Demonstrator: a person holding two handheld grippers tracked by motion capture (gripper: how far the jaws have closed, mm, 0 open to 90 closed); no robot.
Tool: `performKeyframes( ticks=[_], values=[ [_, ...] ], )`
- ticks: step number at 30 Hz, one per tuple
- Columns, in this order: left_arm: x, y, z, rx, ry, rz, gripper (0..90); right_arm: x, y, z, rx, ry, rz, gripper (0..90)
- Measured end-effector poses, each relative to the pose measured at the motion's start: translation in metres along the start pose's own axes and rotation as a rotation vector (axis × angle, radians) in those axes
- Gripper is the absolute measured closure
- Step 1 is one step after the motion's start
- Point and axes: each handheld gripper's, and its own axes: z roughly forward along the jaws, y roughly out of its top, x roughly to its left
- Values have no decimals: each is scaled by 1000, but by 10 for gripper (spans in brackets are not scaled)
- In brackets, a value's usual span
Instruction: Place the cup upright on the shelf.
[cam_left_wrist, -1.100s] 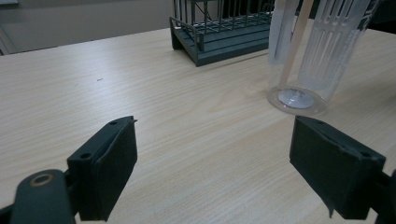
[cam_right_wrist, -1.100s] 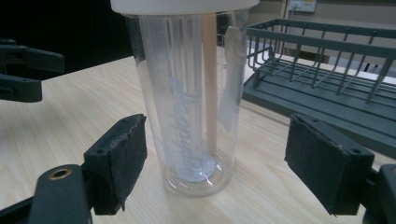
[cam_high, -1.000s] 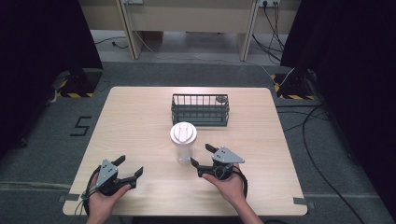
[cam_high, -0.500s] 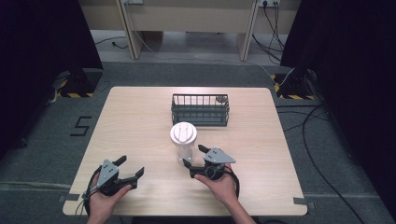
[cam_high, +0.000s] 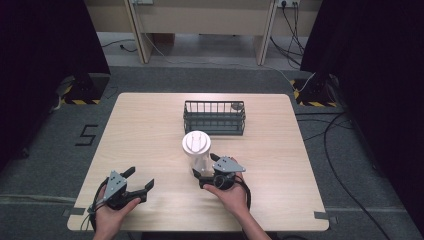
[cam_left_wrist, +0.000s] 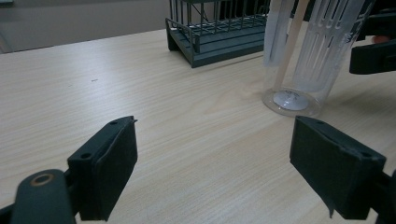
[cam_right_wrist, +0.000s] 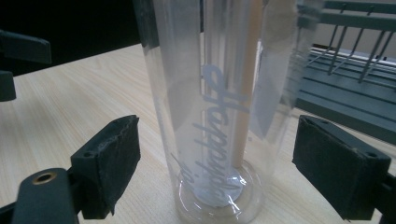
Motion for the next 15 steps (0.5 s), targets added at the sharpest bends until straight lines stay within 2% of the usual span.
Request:
performKeyframes(
  ticks=[10,14,15],
  values=[
    [0,0,0,-1,-1,-1,146,-2,-1,22,16,-8,4,150],
    [1,0,0,1,0,-6,145,-3,0,25,10,-7,5,150],
    [1,0,0,-2,-2,-5,146,-3,1,27,23,-7,-9,152]
  ],
)
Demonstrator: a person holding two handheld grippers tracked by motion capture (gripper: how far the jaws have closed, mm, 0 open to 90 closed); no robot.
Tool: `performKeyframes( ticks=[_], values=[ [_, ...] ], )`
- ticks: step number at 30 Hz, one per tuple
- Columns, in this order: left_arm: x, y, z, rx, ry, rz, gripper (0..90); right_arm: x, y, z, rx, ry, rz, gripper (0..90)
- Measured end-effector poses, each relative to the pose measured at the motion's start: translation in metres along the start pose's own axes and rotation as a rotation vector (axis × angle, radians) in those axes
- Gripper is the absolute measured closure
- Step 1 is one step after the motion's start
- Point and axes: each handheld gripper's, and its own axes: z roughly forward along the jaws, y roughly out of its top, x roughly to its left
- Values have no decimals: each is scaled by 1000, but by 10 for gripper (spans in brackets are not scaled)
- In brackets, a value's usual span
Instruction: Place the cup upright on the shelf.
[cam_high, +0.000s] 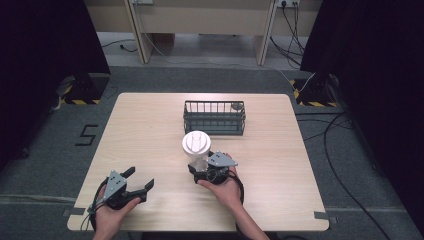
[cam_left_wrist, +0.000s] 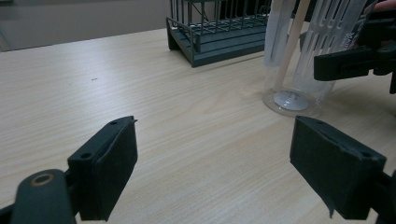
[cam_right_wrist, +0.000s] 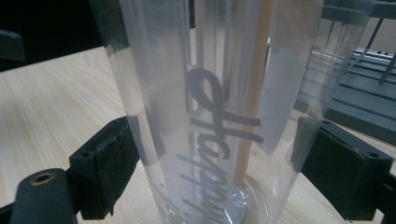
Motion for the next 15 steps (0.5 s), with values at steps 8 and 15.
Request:
performKeyframes(
  ticks=[8,15],
  values=[
    [0,0,0,1,-1,-2,146,-2,0,0,-6,11,-6,176],
    [0,0,-1,1,0,1,146,-2,0,1,-9,26,-21,185]
  ],
)
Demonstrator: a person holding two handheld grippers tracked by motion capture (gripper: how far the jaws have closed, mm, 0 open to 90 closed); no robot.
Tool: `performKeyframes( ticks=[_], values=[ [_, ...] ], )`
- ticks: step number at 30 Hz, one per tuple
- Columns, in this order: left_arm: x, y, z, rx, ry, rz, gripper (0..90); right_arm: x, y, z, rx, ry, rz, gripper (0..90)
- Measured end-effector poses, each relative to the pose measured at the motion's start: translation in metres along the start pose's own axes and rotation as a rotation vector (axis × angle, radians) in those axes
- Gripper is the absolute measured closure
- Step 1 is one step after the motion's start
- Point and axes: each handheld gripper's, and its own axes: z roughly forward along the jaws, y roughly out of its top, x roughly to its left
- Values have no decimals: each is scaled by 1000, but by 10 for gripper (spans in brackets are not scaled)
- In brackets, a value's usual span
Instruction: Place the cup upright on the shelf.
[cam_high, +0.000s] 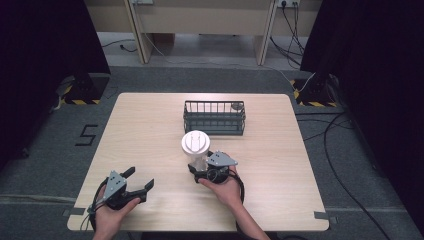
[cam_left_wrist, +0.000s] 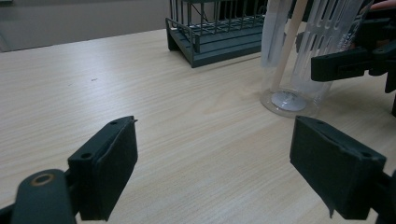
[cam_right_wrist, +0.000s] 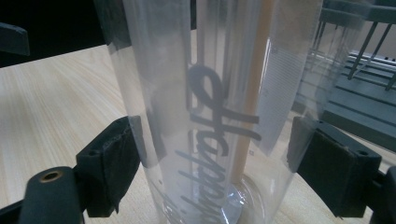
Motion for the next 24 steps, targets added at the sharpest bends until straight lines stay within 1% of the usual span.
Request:
performKeyframes(
  ticks=[5,11,13,14,19,24],
  values=[
    [0,0,1,0,-4,-3,146,1,0,-1,-1,4,-10,186],
    [0,0,0,0,-5,-3,147,1,1,-2,-1,8,-10,187],
    [0,0,0,-1,-3,-4,147,2,2,-3,-10,8,-9,187],
    [1,0,0,-1,-2,-8,146,2,4,-4,-21,6,-11,187],
    [1,0,0,0,0,-7,146,-1,10,-7,-32,-4,-16,187],
    [2,-1,0,2,2,-10,147,-5,15,-12,-42,-13,-8,187]
  ],
)
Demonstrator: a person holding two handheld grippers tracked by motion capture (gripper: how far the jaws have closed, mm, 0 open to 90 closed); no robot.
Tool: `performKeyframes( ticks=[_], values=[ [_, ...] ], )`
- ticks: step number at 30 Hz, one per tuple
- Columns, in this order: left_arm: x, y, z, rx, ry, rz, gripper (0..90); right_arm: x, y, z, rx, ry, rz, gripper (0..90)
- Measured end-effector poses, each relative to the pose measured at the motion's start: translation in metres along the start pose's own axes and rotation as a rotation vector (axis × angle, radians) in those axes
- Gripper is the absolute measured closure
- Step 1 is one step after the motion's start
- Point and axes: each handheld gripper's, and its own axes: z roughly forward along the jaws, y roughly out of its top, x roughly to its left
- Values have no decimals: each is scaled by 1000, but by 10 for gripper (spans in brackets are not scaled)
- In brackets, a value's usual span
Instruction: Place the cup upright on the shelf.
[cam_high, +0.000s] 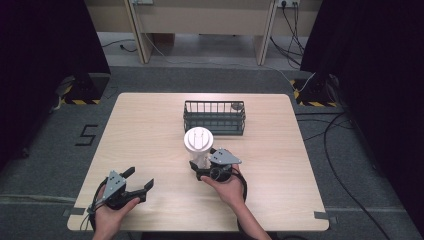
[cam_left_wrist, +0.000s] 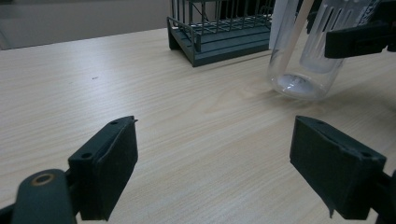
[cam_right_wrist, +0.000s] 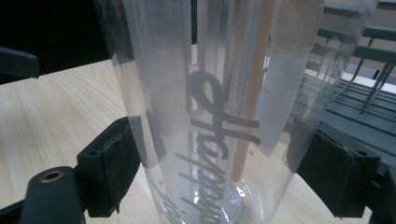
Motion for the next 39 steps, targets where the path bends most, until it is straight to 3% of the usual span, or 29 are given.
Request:
performKeyframes(
  ticks=[14,25,39],
  values=[
    [0,0,0,0,1,-6,147,-15,13,-9,-6,-40,8,189],
    [0,-1,1,-2,-3,-13,147,-22,25,-10,47,-49,-16,191],
    [0,0,1,-3,-1,-15,148,-36,35,-11,69,-92,-2,192]
  ],
)
